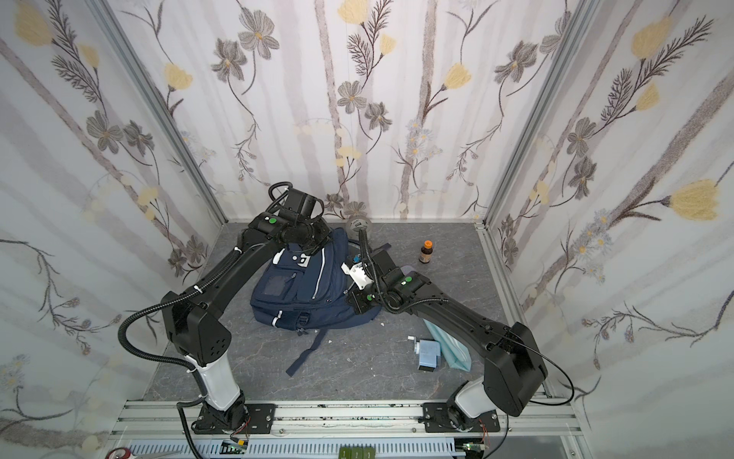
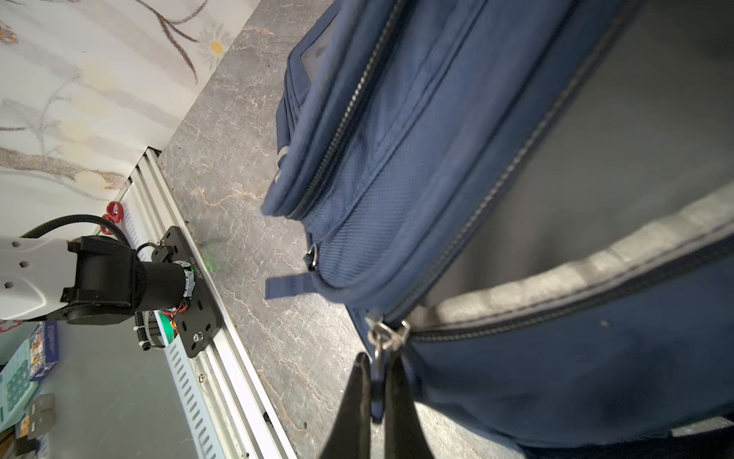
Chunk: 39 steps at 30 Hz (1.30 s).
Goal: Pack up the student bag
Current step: 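Pull the zipper pull around the bag's side with the right gripper to open it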
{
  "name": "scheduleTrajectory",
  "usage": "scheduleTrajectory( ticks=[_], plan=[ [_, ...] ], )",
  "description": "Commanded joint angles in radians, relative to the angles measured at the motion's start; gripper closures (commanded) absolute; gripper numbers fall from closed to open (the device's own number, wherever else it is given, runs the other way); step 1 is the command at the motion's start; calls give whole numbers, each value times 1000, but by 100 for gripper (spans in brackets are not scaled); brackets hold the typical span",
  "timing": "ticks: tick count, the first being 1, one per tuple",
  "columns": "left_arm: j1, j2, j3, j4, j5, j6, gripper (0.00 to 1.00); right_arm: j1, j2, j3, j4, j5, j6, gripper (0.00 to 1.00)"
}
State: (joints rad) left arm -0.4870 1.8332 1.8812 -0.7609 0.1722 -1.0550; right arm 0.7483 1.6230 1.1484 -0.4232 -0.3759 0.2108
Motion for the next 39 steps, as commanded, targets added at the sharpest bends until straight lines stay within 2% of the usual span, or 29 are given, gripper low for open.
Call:
scheduleTrajectory(
  ticks=[1,4,9,17,25,34,37,39],
  plan=[
    [11,-16,21,215,-124,-97,100,33,-15,-32,31,-41,34,100],
    [13,-32,15,228,-165,-135,100,72,-17,-73,98,-8,65,100],
    [6,-79,-74,318,-222,-280,100,171,-20,-163,300,140,123,100],
    [-7,-61,-52,298,-329,-348,100,290,51,-163,464,278,100,100],
    [-18,-14,46,244,-355,-356,100,356,203,-79,551,325,74,100],
    [-21,-15,55,221,-326,-351,100,368,349,27,550,325,70,100],
    [-17,-34,21,222,-293,-315,100,367,364,59,503,320,60,92],
    [-8,-49,-7,230,-241,-238,100,366,338,59,475,303,45,81]
  ],
)
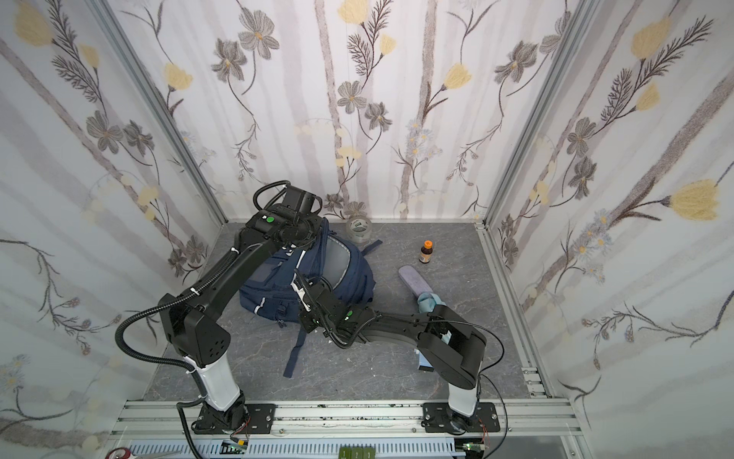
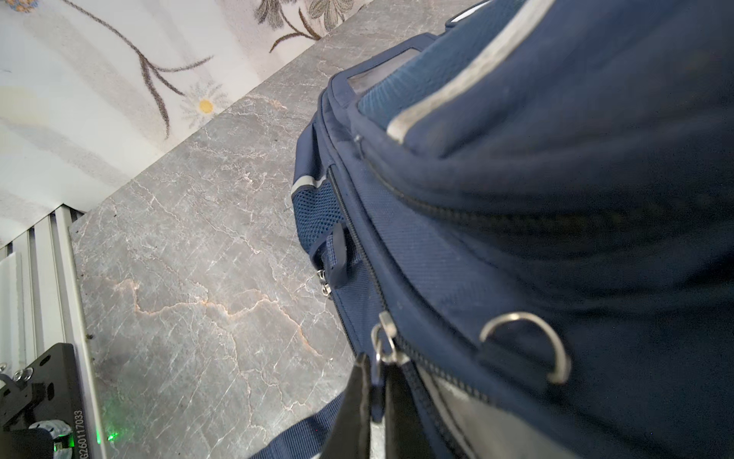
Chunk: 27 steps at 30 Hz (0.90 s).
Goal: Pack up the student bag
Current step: 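Pull the zipper pull around the bag's side with the right gripper to open it, then release the zipper pull and move the right gripper to the teal tote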
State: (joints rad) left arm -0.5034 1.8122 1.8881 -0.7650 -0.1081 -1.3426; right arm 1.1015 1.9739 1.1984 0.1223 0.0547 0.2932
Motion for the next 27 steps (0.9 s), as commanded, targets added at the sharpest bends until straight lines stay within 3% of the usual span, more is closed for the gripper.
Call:
scheduleTrajectory(
  ticks=[1,5,13,16,18,20,22,27],
  plan=[
    [14,-38,-30,233,63,83,100,11,-27,4,-82,-145,-47,78],
    [42,-118,-155,273,144,249,100,-17,-119,-45,-135,-251,-65,64],
    [136,-131,-188,220,473,539,100,-33,-369,-158,-317,-294,-49,58],
    [168,-67,-101,103,580,634,100,-48,-517,-169,-440,-235,-11,58],
    [175,-28,-24,-5,589,713,100,-72,-604,-181,-518,-140,61,59],
    [175,4,48,-110,587,794,100,-115,-692,-203,-599,-36,161,59],
    [175,37,120,-203,591,869,100,-192,-785,-247,-692,48,265,52],
    [177,90,225,-357,595,979,100,-486,-934,-372,-842,52,310,41]
  ],
)
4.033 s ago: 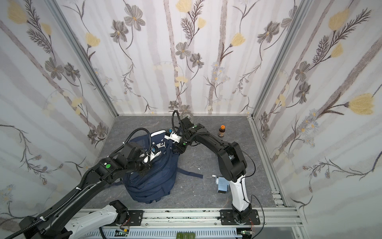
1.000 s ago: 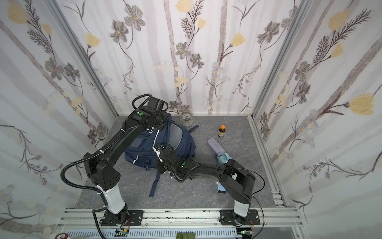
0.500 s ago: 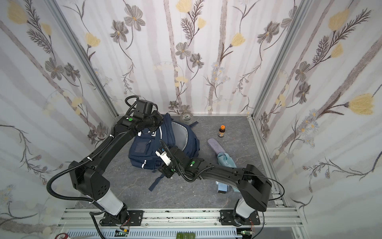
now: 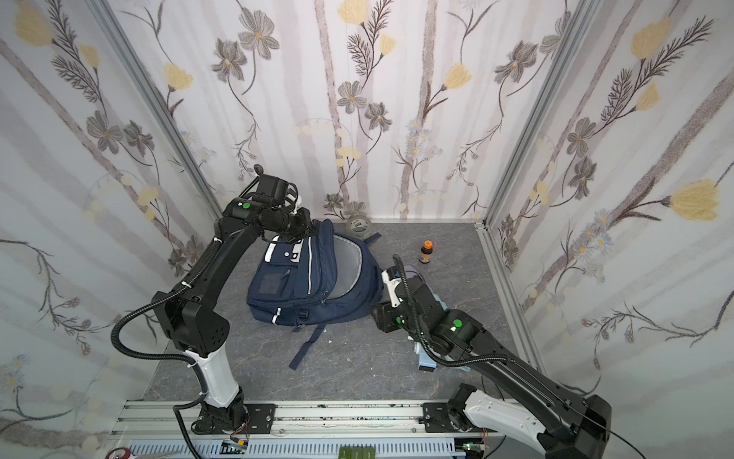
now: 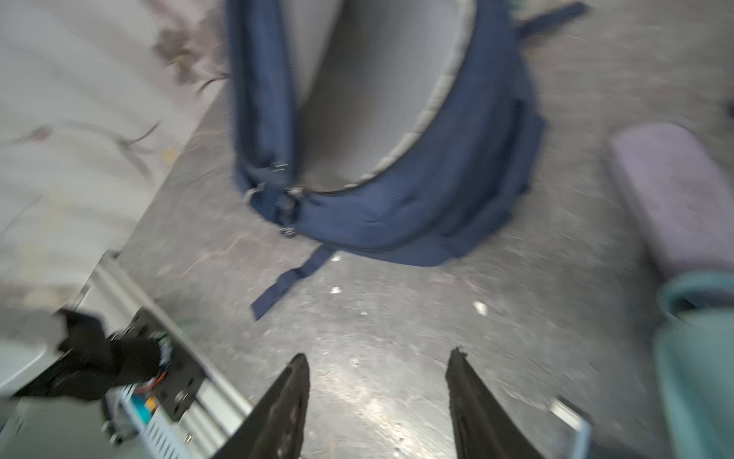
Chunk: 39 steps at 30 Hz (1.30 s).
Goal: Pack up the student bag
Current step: 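Release the zipper pull and move the right gripper to the teal tote, then grasp the teal striped tote bag by its handle with the right gripper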
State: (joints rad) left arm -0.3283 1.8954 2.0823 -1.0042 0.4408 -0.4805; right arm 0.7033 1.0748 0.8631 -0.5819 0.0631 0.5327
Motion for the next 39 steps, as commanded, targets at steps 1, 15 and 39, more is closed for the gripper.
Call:
scheduleTrajectory(
  ticks=[1,15,39],
  plan=[
    [0,-2,20,-115,45,128,100,-143,-48,-56,-155,33,46,39],
    [-2,47,54,-175,68,118,100,-458,125,-143,-63,-32,-81,35],
    [-15,45,82,-160,50,103,100,-521,304,-69,40,43,-194,100]
  ],
)
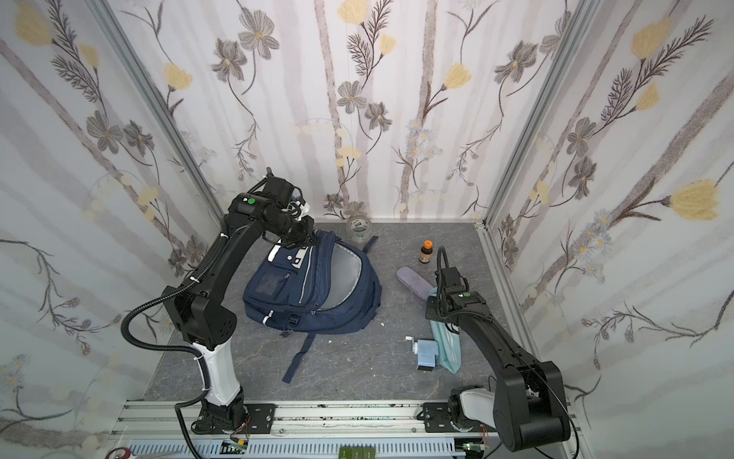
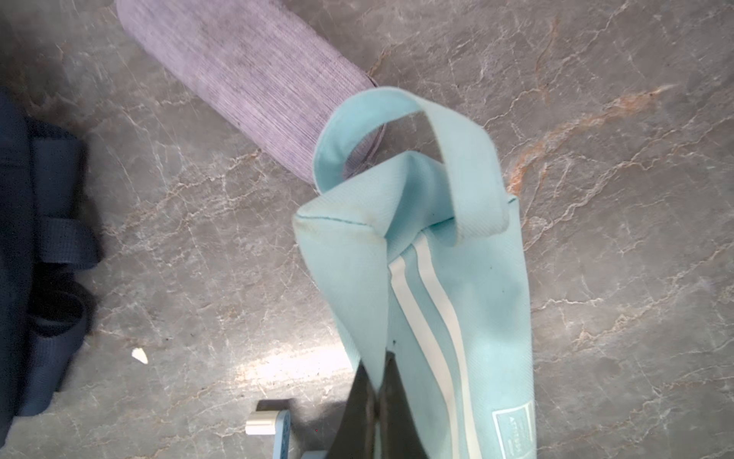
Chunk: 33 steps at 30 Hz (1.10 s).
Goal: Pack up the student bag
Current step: 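Grasp the teal striped tote bag by its handle with the right gripper, then lift the teal tote and carry it toward the open backpack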
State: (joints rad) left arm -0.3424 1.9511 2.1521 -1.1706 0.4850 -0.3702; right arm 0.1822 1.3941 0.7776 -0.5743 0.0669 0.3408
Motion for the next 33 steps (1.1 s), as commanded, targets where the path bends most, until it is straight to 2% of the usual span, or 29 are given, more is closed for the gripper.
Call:
scheduleTrajectory(
  ticks=[1,11,17,22,25,29,33],
  plan=[
    [0,-11,14,9,6,-9,100,0,-24,22,32,50,-1,100],
    [-6,5,36,21,28,-13,100,0,-127,133,-21,138,-11,100],
    [-12,6,43,20,43,-10,100,15,-168,268,-73,2,-8,100],
    [-14,-1,49,12,45,-4,100,92,-194,381,-74,-55,32,100],
    [-15,-9,43,15,52,-7,100,136,-207,398,23,-178,95,100],
    [-19,-17,43,17,55,-15,100,211,-186,387,239,-339,263,100],
    [-25,-29,43,23,68,-27,100,305,-112,381,460,-394,423,100]
  ],
)
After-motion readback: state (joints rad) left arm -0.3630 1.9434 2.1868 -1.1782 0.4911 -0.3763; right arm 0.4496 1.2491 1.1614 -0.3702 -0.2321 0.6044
